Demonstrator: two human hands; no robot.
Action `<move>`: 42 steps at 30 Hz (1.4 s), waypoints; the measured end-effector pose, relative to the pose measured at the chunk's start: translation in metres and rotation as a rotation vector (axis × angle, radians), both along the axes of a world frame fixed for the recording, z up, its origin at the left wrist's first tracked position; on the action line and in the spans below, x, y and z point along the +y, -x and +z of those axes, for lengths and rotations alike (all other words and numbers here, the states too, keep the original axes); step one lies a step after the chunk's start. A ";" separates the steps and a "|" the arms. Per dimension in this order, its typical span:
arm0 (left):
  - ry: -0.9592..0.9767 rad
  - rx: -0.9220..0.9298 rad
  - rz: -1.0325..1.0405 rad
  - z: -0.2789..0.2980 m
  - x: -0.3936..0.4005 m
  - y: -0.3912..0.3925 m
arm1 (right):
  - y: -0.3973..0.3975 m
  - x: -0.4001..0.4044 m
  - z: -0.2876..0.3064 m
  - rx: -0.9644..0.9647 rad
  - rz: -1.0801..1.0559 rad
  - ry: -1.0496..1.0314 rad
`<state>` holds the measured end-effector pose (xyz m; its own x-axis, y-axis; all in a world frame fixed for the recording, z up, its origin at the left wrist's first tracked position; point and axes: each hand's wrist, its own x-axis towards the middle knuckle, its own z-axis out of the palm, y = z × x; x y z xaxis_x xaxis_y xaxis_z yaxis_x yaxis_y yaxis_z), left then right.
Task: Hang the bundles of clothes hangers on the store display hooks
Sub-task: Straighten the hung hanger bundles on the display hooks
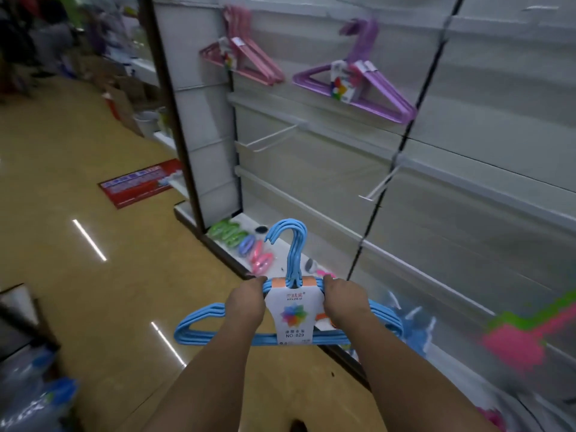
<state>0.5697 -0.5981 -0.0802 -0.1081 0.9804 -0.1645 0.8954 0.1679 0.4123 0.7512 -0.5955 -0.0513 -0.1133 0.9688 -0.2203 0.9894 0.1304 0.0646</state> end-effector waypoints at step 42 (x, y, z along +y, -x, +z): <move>-0.162 0.110 -0.173 0.080 0.426 0.290 | 0.288 0.390 0.060 0.234 -0.211 -0.141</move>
